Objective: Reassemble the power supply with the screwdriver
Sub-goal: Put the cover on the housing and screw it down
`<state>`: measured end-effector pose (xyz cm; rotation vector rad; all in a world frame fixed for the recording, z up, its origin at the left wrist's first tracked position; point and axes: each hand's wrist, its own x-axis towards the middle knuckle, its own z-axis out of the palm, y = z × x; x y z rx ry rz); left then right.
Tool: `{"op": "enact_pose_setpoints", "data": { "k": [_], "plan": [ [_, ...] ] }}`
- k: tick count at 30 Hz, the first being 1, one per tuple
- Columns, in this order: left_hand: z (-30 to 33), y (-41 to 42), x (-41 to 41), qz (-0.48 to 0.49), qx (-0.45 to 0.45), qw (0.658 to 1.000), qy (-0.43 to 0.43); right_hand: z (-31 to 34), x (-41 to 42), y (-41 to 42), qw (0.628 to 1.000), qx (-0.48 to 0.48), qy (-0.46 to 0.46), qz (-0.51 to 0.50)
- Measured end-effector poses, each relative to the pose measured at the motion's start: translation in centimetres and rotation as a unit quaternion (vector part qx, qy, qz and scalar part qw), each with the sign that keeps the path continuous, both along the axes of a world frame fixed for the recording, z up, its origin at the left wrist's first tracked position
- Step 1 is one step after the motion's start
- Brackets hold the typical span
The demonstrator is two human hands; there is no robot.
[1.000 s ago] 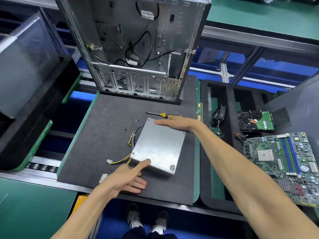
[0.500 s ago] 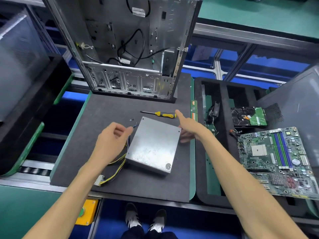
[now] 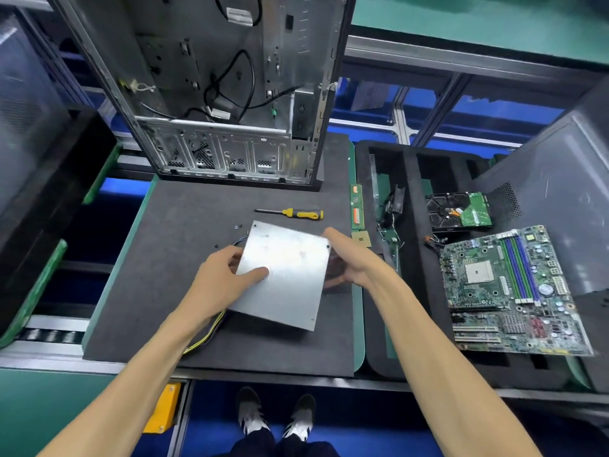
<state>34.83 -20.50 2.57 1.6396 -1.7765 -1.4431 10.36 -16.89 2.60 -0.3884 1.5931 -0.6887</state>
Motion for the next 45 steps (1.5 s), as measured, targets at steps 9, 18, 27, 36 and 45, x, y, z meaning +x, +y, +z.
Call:
{"op": "enact_pose_setpoints", "data": {
  "k": [9,18,27,36,45],
  "plan": [
    [1.4,5.3,0.4,0.061,-0.089,0.994,0.028,4.5,1.3,1.0,0.978,-0.159,0.129,0.046],
    [1.5,7.1,2.0,0.033,-0.106,0.994,-0.001,2.9,0.2,5.3,0.947,-0.228,0.116,0.192],
    [5.6,6.2,4.2,0.043,-0.179,0.983,0.008,1.0,0.2,8.4,0.916,-0.284,0.151,0.241],
    [2.7,4.9,1.0,-0.036,-0.058,0.995,0.069,0.4,1.2,9.8,0.906,-0.334,0.181,0.185],
    [2.7,4.7,-0.3,0.062,-0.031,0.990,0.122,1.7,1.2,7.6,0.963,-0.239,0.075,0.097]
  ]
}}
